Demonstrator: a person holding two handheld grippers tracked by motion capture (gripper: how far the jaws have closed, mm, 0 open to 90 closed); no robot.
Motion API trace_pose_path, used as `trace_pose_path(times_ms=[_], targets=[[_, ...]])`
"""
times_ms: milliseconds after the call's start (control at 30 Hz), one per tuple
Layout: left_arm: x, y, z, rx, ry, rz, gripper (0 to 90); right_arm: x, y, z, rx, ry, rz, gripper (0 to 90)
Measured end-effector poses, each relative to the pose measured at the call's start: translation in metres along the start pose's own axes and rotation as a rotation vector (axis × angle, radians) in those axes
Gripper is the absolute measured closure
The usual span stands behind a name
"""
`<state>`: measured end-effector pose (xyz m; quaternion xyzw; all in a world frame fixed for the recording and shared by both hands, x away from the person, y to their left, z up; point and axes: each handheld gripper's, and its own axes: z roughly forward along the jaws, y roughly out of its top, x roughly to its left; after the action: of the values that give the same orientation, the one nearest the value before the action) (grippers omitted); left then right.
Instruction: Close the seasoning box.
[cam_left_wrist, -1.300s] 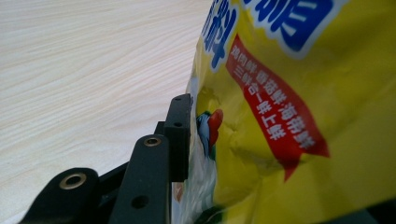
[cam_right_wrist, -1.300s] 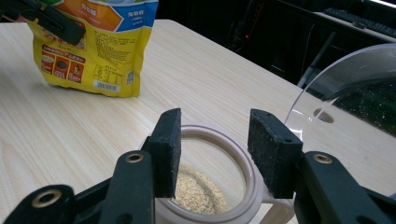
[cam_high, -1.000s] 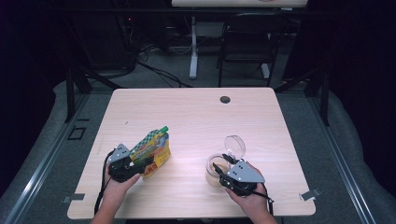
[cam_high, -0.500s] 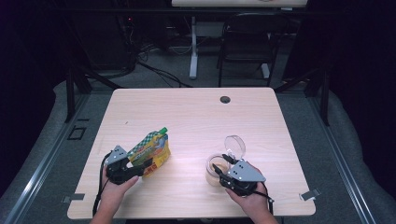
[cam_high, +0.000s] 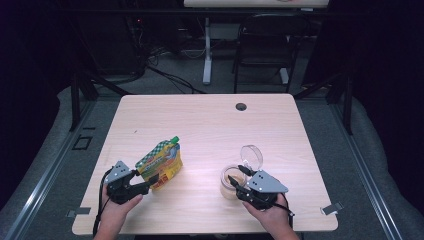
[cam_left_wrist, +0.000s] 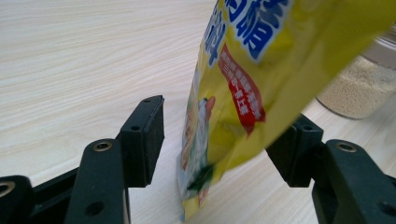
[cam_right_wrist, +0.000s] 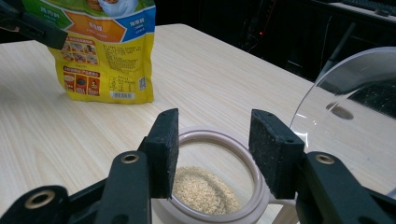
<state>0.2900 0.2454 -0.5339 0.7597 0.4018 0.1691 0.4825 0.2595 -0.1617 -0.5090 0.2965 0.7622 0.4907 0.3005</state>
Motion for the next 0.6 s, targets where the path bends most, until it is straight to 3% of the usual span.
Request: trace_pose_path(times_ms=[167, 333, 600], targets=[[0.001, -0.004, -0.009, 0.015, -0.004, 0.006, 41.5, -0.002, 0.005, -0.003, 0.010, 0.015, 0.012, 52.9], [0.005, -0.008, -0.016, 0.012, -0.001, -0.015, 41.5, -0.006, 0.010, -0.007, 0.004, 0.021, 0.031, 53.5], [0.007, -0.009, -0.011, 0.004, -0.006, -0.021, 42.0, -0.012, 0.015, -0.016, -0.003, 0.006, 0.051, 55.3]])
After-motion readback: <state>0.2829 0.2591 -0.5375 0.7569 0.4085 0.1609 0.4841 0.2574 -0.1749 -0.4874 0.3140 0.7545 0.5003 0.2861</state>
